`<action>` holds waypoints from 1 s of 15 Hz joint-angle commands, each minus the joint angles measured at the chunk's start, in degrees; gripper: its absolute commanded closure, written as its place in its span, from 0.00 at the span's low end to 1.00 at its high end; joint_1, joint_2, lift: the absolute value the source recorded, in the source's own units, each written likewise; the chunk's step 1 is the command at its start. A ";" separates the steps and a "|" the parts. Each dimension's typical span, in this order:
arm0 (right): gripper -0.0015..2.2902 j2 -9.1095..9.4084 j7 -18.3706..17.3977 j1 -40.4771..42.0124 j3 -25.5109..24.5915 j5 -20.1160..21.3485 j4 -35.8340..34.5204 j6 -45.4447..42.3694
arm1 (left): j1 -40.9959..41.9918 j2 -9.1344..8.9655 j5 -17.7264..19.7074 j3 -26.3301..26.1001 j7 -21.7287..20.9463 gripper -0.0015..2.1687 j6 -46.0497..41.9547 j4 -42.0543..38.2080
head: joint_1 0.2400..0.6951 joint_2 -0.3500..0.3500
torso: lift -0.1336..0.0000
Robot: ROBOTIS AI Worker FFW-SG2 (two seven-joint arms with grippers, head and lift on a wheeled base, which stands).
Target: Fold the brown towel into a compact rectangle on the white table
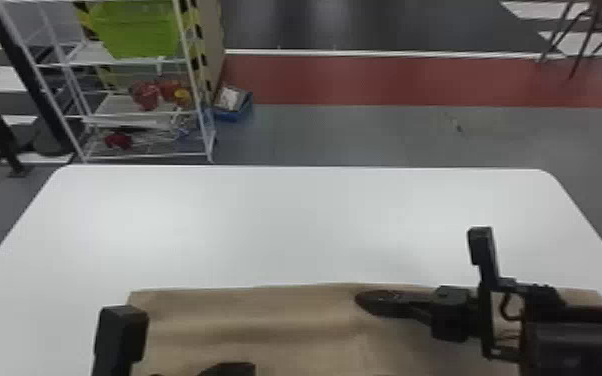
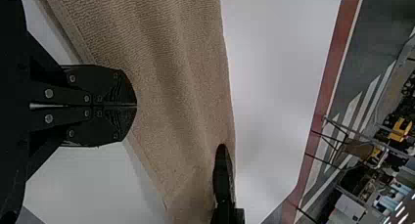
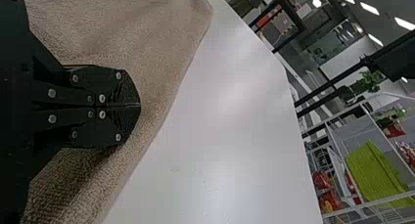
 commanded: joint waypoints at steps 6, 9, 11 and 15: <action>0.66 0.16 0.80 1.51 -2.70 -2.45 -3.11 2.59 | 0.50 0.07 -0.09 0.72 0.35 0.69 -0.17 -0.30 | 1.00 0.49 | 0.09; 0.66 -0.19 4.75 1.86 -7.88 -5.44 -6.01 5.23 | 1.20 0.07 0.18 0.72 0.44 0.69 -1.05 -1.70 | 1.00 0.48 | 0.09; 0.66 -0.72 6.69 1.86 -10.61 -6.49 -6.63 6.28 | 1.29 0.07 0.44 0.63 0.53 0.69 -1.40 -2.32 | 1.00 0.43 | 0.09; 0.65 -2.65 6.79 3.53 -18.25 -7.19 -8.65 3.82 | 1.47 -0.11 0.88 0.63 1.14 0.69 -5.98 -2.85 | 1.00 0.34 | 0.09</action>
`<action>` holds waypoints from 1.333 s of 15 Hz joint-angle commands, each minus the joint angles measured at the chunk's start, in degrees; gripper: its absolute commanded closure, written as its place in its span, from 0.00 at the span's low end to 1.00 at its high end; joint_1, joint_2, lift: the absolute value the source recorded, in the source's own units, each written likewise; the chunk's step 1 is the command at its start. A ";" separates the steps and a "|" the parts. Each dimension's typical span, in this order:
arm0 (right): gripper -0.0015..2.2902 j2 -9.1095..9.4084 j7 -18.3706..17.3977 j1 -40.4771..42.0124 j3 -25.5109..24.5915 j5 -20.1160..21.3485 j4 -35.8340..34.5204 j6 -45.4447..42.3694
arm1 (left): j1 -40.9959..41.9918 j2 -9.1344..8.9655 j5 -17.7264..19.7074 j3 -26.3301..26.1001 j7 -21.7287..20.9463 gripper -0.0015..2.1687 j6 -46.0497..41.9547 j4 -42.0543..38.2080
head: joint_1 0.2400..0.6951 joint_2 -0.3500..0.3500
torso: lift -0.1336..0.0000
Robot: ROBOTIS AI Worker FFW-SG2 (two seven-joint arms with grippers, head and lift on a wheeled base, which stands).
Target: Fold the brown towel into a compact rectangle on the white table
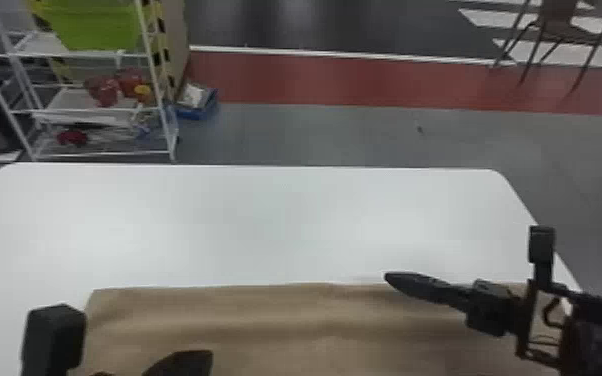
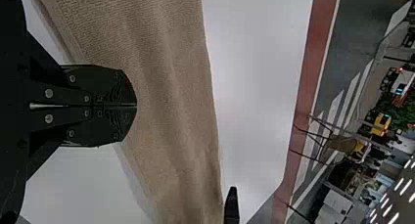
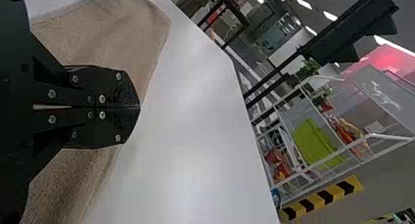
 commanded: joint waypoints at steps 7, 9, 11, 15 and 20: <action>0.38 -10.45 0.19 7.02 -18.14 -7.44 5.16 -17.63 | -2.30 -0.08 5.23 5.36 1.06 0.69 -6.22 1.76 | 1.00 0.05 | 0.09; 0.38 -9.83 0.19 10.89 -18.23 -8.93 5.16 -23.61 | -2.21 0.00 5.49 3.60 0.79 0.69 -6.22 2.99 | 1.00 0.00 | 0.09; 0.38 -8.78 0.19 12.56 -18.23 -9.19 5.34 -28.53 | -2.30 0.00 5.23 2.46 0.97 0.69 -6.57 4.22 | 1.00 0.00 | 0.09; 0.38 -5.70 0.19 13.61 -17.26 -10.69 6.04 -38.38 | -2.39 -0.08 5.58 1.76 1.06 0.69 -9.38 6.59 | 1.00 0.00 | 0.09; 0.38 -5.35 0.19 13.44 -12.86 -9.19 10.26 -46.29 | -1.95 0.00 5.41 -1.05 2.55 0.69 -15.89 9.49 | 1.00 0.00 | 0.09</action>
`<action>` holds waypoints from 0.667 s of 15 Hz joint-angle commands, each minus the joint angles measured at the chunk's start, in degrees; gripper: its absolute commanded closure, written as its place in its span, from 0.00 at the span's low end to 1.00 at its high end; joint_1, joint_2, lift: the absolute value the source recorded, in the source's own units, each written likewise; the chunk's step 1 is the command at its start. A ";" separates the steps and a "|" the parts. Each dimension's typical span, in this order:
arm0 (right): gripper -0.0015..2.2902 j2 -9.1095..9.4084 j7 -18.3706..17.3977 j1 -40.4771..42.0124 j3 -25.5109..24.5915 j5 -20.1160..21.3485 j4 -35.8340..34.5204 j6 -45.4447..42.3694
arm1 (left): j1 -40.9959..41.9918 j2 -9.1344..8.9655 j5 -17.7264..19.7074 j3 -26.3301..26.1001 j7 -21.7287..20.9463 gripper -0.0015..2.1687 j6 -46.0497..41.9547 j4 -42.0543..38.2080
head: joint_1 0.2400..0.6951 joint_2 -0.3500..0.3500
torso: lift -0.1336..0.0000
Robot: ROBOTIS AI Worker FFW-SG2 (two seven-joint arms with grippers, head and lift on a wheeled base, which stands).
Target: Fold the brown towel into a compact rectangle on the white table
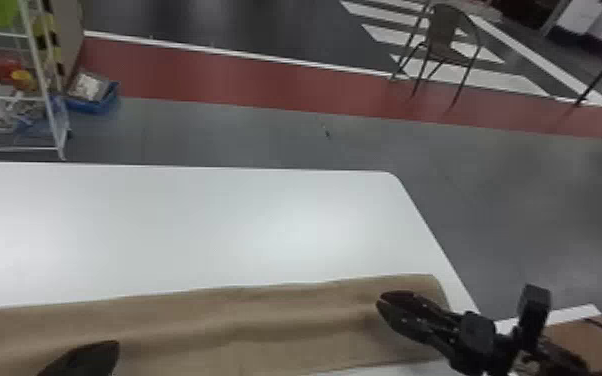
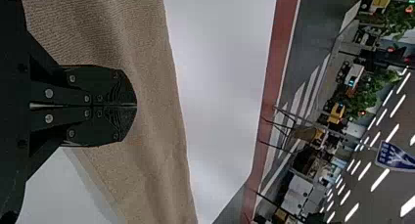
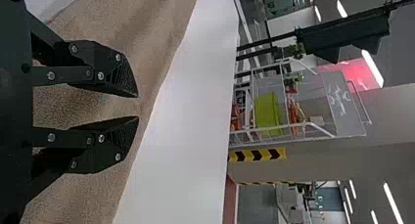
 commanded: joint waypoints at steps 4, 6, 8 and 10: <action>0.38 0.01 0.19 -1.03 2.76 0.72 4.32 -6.90 | -0.03 0.08 -1.02 -3.48 2.17 0.69 -7.81 3.11 | 1.00 0.00 | 0.09; 0.38 -0.16 0.19 -2.17 3.11 1.68 5.90 -6.90 | -0.64 0.17 -1.98 -4.80 2.61 0.69 -8.52 4.78 | 1.00 0.00 | 0.09; 0.38 -0.69 0.19 -2.87 3.64 2.56 7.13 -6.55 | -0.91 0.17 -2.25 -4.89 2.88 0.69 -9.22 5.83 | 1.00 0.00 | 0.09; 0.38 -1.66 0.19 -3.40 3.99 3.35 8.18 -5.84 | -0.91 0.17 -2.77 -4.98 3.05 0.69 -9.92 6.27 | 1.00 0.00 | 0.09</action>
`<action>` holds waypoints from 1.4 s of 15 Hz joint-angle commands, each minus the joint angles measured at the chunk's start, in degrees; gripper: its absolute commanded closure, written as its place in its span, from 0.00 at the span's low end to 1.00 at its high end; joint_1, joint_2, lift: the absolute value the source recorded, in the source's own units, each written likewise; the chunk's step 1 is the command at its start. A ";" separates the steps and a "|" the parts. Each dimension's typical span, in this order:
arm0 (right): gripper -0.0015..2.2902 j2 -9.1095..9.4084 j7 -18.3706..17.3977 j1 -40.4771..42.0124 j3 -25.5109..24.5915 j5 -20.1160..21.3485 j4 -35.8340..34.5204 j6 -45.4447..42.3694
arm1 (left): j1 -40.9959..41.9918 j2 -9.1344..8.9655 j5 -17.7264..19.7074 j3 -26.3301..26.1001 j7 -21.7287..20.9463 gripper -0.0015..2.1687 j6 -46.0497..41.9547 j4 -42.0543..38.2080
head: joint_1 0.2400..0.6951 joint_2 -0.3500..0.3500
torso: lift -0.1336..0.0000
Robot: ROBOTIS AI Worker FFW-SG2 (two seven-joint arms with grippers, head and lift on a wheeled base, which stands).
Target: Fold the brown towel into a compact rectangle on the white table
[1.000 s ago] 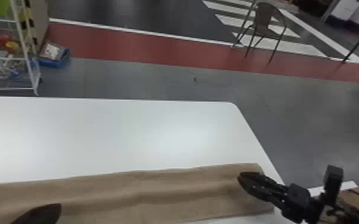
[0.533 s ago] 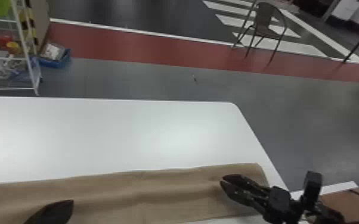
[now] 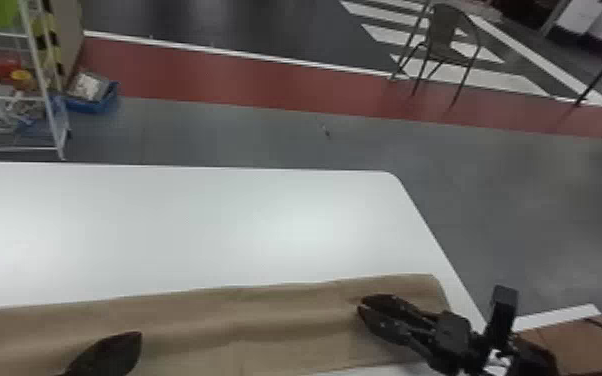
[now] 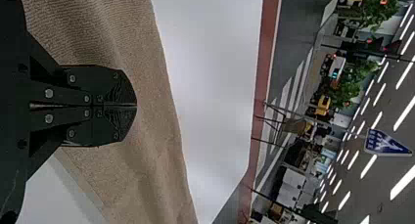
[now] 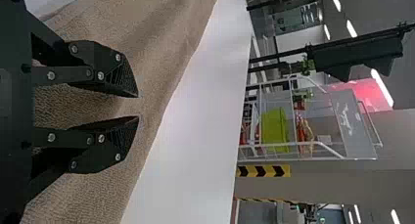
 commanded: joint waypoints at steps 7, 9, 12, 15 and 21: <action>0.38 -2.23 0.19 -1.14 1.23 1.03 1.41 3.83 | 0.07 0.00 -3.87 -0.89 1.28 0.69 -0.44 1.38 | 1.00 0.00 | 0.09; 0.38 -2.76 0.19 -1.14 1.58 1.56 1.41 4.00 | -0.02 0.09 -4.57 -0.98 1.54 0.69 -0.44 1.90 | 1.00 0.00 | 0.09; 0.38 -3.90 0.19 -1.05 1.67 2.26 1.76 4.00 | -0.37 0.35 -5.54 -1.16 1.98 0.69 -0.44 2.61 | 1.00 0.00 | 0.09; 0.38 -5.31 0.19 -1.05 1.67 3.23 1.76 4.53 | -0.46 0.70 -5.54 -0.36 2.15 0.69 -0.09 2.08 | 1.00 0.00 | 0.09; 0.38 -6.36 0.19 -1.66 0.53 3.40 2.20 4.18 | -0.72 0.70 -6.15 1.31 2.15 0.69 2.73 0.23 | 1.00 0.00 | 0.09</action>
